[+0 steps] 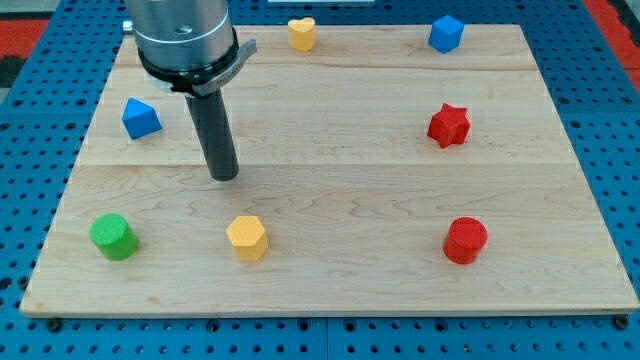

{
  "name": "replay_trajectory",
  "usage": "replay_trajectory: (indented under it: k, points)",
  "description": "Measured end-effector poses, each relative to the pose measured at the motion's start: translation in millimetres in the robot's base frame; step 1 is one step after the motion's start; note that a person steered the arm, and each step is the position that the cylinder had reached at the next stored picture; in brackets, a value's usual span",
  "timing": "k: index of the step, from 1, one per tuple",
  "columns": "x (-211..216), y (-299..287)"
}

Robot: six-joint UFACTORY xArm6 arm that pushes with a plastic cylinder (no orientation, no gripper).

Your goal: Slightly move the red star to the right

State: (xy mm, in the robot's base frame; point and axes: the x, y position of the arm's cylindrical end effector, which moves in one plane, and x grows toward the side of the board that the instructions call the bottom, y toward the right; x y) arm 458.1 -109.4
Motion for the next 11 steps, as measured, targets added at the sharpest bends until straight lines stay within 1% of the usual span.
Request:
replay_trajectory:
  k: [4, 5, 6, 8, 9, 10, 11]
  points:
    - [0, 19]
    - [-14, 54]
    - [-45, 100]
    - [-85, 160]
    - [-111, 283]
    - [-127, 352]
    - [-184, 358]
